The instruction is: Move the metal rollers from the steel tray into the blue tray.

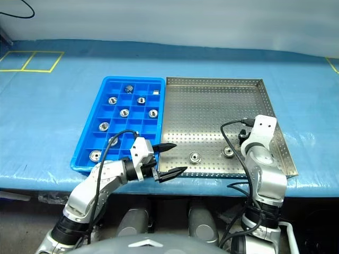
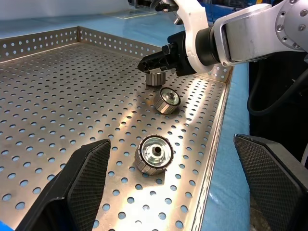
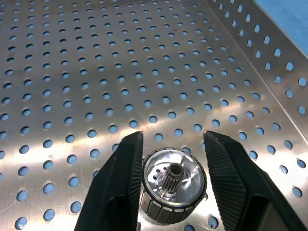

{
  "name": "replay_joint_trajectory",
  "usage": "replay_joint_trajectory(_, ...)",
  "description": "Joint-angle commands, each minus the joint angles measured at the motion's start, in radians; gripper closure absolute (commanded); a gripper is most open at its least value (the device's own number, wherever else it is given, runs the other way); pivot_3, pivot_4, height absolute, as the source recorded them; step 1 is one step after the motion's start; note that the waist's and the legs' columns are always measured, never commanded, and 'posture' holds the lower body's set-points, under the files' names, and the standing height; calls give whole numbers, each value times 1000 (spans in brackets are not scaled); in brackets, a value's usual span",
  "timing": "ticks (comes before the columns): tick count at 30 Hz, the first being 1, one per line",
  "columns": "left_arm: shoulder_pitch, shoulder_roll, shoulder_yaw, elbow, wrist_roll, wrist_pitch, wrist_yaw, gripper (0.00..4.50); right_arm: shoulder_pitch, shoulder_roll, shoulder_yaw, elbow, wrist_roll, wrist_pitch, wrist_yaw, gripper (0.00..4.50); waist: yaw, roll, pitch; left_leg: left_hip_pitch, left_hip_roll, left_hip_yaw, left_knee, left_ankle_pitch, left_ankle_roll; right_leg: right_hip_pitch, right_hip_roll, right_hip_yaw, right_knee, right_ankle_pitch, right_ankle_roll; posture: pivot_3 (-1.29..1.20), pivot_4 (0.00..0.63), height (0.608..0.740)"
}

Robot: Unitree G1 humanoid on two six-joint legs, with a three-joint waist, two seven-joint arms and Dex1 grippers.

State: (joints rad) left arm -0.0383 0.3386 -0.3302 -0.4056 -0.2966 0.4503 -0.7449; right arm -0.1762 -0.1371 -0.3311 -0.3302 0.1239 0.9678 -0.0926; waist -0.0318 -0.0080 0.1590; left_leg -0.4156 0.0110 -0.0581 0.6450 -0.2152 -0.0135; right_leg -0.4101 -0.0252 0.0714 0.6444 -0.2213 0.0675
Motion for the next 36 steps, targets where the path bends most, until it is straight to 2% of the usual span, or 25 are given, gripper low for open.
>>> replay_joint_trajectory(1,2,5,-12,-54,-17,-6,-3,0,1,-19,-6,-41,-13,11,-9,3542,0,0,0,0,0,0,0,0,0,0,0,0,0,0,0,37,150,740)
replay_joint_trajectory(7,5,0,-11,-50,-14,-14,8,0,35,-40,21,-60,1,-53,41,3542,-1,0,0,0,0,0,0,0,0,0,0,0,0,0,0,31,150,740)
replay_joint_trajectory(8,4,-1,-11,-47,-14,-15,8,0,37,-36,22,-63,1,-73,41,3370,-2,0,0,0,0,0,0,0,0,0,0,0,0,0,0,31,150,740)
replay_joint_trajectory(12,1,-4,-12,-42,-12,-15,11,0,37,-31,24,-70,3,-96,45,2297,-5,1,0,0,0,1,0,0,0,0,0,1,0,0,0,29,150,740)
replay_joint_trajectory(18,0,-7,-11,-38,-11,-16,19,0,27,-26,34,-74,-29,-37,-6,278,-4,1,0,0,0,0,0,0,0,0,0,0,0,0,0,29,150,740)
replay_joint_trajectory(19,1,-7,-12,-39,-11,-16,21,0,26,-26,33,-75,-32,-23,-11,53,-4,1,0,0,0,0,0,0,0,0,0,0,0,0,0,33,150,740)
replay_joint_trajectory(30,1,-8,-17,-39,-11,-12,31,0,16,-6,-7,-56,-31,56,-42,53,-4,1,0,0,0,0,0,0,0,-1,0,0,0,0,0,36,150,740)
replay_joint_trajectory(33,-1,-8,-17,-37,-10,-12,32,0,13,-2,-11,-52,-29,58,-44,645,-4,1,0,0,0,0,0,0,0,-1,0,0,0,0,0,38,150,740)
replay_joint_trajectory(36,-3,-8,-17,-36,-10,-11,33,0,8,4,-14,-52,-25,58,-42,1621,-4,1,1,0,0,0,0,0,0,-1,0,0,0,0,0,38,150,740)
